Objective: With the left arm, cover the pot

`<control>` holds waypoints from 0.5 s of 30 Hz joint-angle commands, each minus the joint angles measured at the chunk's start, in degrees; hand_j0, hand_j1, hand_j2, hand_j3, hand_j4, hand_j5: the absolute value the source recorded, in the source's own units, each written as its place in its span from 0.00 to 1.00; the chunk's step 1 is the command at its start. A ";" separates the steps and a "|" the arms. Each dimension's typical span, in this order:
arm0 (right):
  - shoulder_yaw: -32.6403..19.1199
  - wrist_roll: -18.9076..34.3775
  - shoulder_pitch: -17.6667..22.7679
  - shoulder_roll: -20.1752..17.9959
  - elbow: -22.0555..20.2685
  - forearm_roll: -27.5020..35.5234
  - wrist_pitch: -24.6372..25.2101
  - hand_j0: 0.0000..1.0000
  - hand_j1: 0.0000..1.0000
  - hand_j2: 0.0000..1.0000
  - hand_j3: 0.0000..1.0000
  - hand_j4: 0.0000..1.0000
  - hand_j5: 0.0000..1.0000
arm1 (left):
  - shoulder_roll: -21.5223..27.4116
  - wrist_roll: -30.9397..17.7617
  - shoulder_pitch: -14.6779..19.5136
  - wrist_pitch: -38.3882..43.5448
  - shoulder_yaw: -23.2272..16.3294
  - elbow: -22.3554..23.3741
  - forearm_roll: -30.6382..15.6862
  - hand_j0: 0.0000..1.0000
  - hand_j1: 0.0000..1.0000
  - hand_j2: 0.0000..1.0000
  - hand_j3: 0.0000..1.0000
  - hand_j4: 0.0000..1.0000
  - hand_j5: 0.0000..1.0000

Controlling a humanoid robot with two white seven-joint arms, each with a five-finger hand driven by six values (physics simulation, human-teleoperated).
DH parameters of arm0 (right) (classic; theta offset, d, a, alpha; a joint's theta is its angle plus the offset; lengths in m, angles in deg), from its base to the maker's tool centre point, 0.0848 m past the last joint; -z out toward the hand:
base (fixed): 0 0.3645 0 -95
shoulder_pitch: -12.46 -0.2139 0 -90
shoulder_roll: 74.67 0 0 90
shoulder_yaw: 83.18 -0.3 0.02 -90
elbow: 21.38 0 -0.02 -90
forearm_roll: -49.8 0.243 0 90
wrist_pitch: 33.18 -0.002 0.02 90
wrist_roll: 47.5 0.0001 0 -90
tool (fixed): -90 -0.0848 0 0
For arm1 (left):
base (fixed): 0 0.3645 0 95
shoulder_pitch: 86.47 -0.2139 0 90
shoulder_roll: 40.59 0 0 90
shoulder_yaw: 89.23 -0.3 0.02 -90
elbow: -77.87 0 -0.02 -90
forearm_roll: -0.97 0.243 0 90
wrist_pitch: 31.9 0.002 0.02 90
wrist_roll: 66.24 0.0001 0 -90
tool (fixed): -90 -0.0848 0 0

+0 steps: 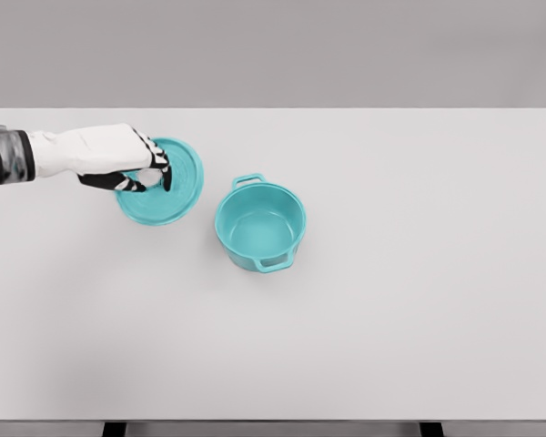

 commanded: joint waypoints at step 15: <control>0.01 0.01 0.00 0.01 0.02 -0.02 0.00 1.00 1.00 1.00 1.00 1.00 1.00 | -5.34 0.03 0.97 0.16 -3.08 -4.63 -0.06 0.50 0.50 0.50 0.50 0.50 0.50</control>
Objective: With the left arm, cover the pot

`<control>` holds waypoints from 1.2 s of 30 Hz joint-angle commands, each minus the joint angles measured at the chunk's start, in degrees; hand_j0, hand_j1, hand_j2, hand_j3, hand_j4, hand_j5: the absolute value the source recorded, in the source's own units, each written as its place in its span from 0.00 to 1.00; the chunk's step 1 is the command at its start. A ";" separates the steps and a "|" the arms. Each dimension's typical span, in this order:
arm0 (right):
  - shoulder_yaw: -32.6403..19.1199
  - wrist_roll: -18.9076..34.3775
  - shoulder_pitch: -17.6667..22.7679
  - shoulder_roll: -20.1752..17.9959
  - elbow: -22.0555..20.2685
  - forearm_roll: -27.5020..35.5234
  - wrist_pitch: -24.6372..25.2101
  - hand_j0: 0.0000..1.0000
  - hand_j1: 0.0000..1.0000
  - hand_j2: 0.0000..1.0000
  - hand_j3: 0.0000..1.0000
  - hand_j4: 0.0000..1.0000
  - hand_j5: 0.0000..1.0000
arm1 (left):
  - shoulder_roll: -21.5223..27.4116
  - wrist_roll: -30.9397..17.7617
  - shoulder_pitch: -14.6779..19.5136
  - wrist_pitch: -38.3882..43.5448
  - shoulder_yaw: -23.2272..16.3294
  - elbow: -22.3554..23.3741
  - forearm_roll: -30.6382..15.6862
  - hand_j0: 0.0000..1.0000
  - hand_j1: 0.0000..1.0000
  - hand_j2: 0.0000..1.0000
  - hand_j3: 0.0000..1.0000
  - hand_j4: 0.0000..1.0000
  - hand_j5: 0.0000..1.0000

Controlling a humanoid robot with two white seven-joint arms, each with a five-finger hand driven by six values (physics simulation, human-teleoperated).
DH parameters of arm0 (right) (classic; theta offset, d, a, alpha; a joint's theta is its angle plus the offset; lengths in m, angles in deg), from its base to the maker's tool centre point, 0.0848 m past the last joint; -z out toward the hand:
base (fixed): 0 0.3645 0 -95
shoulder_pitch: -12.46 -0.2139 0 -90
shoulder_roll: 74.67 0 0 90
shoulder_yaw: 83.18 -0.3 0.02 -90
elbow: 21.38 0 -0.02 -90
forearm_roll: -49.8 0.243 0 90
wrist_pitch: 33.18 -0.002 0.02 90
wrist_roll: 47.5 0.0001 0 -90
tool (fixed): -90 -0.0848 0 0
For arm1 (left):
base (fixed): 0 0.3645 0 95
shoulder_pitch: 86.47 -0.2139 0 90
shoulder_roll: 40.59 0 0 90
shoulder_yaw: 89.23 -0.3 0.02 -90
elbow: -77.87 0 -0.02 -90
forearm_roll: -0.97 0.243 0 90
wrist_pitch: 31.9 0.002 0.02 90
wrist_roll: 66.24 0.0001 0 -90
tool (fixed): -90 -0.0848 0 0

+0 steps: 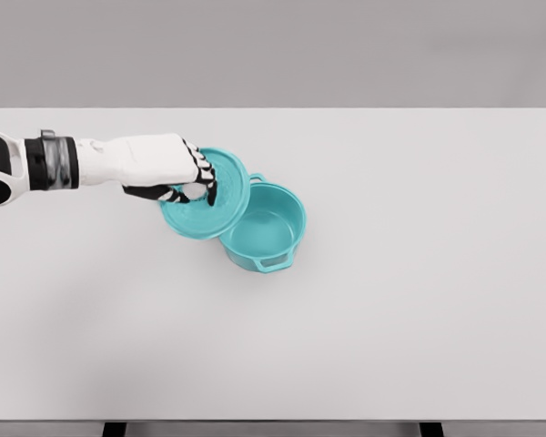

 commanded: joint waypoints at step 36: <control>0.01 0.01 0.00 0.01 0.02 -0.02 0.00 1.00 1.00 1.00 1.00 1.00 1.00 | -9.55 0.03 0.35 0.17 -2.54 3.78 3.10 0.52 0.52 0.52 0.52 0.52 0.52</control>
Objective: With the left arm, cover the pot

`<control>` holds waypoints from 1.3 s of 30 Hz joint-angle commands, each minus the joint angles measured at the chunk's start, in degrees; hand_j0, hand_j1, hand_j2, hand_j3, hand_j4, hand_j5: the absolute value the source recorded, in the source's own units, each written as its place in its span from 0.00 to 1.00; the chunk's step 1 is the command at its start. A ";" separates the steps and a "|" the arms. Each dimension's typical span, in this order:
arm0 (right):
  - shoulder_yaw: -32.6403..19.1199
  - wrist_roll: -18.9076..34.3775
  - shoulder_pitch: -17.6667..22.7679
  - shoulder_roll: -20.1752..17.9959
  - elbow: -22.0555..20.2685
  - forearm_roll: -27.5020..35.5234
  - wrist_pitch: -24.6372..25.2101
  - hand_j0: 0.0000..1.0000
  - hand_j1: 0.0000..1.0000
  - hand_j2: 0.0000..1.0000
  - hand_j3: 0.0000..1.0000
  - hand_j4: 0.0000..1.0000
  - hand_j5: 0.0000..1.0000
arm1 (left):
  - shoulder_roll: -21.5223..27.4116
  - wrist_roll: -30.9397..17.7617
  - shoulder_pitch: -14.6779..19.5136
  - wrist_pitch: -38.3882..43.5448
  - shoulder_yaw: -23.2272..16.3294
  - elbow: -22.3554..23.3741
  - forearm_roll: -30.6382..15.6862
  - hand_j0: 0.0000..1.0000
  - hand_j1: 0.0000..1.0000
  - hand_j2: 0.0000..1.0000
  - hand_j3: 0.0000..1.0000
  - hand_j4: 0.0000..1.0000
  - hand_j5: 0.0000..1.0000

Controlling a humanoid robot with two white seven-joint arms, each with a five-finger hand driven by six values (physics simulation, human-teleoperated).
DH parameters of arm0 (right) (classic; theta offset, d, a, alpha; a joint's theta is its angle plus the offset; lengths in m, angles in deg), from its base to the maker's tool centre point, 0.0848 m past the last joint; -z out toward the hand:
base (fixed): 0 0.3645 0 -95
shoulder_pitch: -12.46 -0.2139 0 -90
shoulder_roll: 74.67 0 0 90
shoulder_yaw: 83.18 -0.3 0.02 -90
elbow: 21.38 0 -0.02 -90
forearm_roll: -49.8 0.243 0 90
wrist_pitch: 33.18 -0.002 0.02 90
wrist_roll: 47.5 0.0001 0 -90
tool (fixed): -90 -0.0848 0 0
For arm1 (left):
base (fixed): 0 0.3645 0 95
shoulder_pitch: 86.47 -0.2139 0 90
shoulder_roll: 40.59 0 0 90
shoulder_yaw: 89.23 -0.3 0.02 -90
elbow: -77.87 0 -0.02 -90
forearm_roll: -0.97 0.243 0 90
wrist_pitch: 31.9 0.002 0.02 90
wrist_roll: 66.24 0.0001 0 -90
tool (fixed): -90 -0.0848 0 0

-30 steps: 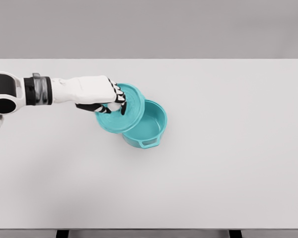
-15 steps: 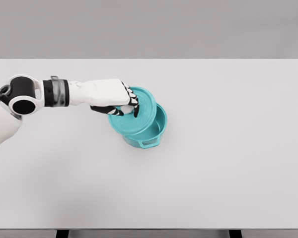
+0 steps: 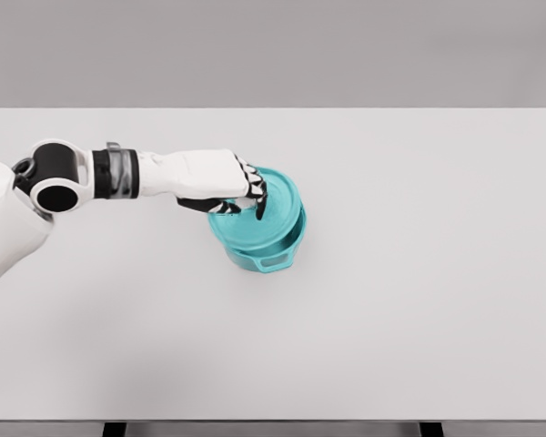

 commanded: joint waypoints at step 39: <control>0.01 0.01 0.00 0.01 0.02 -0.01 0.00 1.00 1.00 1.00 1.00 1.00 1.00 | -3.29 0.05 -0.09 0.16 -0.18 2.68 1.45 0.61 0.61 0.61 0.61 0.61 0.61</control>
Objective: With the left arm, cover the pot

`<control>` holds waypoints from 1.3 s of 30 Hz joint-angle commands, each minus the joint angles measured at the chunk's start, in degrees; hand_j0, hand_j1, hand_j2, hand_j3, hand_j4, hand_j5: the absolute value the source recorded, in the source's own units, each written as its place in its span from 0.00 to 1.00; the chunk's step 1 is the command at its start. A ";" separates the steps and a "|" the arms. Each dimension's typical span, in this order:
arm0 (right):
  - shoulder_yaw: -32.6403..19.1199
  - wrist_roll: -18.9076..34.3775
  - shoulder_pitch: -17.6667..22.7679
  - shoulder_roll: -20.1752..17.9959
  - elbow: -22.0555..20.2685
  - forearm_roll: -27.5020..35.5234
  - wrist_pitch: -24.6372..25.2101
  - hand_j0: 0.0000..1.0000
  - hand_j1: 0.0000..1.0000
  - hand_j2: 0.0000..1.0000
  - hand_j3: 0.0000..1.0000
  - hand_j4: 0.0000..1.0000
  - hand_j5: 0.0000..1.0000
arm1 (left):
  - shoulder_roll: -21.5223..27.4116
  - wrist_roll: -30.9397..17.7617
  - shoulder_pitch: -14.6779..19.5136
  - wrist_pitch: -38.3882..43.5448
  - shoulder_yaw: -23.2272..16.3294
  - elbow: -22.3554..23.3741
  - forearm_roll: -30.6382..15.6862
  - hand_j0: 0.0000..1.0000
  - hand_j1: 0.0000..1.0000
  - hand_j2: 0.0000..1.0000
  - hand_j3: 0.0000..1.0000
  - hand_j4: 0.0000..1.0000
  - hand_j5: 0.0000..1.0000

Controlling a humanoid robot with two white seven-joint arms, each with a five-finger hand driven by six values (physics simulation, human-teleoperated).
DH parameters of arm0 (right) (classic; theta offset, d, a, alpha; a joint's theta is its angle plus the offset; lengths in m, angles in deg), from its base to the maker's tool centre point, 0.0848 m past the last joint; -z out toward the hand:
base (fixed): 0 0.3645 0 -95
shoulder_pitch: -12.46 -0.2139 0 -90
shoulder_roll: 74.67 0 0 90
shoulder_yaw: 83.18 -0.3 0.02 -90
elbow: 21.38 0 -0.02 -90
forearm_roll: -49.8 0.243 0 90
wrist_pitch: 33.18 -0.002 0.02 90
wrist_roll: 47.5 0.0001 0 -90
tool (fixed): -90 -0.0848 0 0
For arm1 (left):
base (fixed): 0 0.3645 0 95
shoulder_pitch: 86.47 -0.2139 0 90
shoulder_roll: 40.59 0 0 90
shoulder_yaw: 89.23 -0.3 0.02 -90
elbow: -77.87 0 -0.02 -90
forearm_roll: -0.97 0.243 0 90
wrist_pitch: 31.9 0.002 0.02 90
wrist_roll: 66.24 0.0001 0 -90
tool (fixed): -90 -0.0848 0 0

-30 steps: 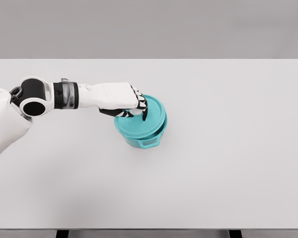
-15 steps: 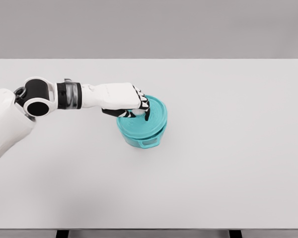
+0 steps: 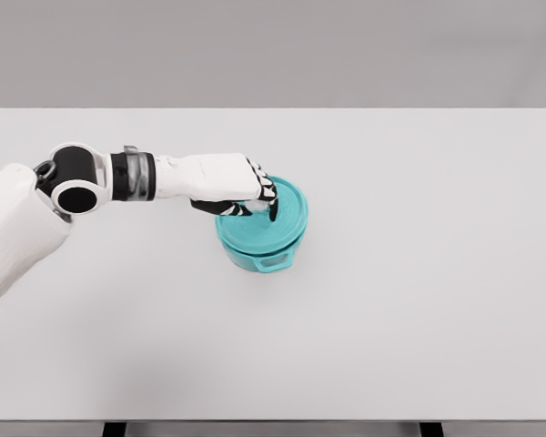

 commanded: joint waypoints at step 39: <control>0.01 0.01 0.00 0.01 -0.06 -0.02 0.00 1.00 1.00 1.00 1.00 1.00 1.00 | 0.50 0.02 -0.09 0.16 0.67 -0.81 -0.53 0.70 0.70 0.70 0.70 0.70 0.70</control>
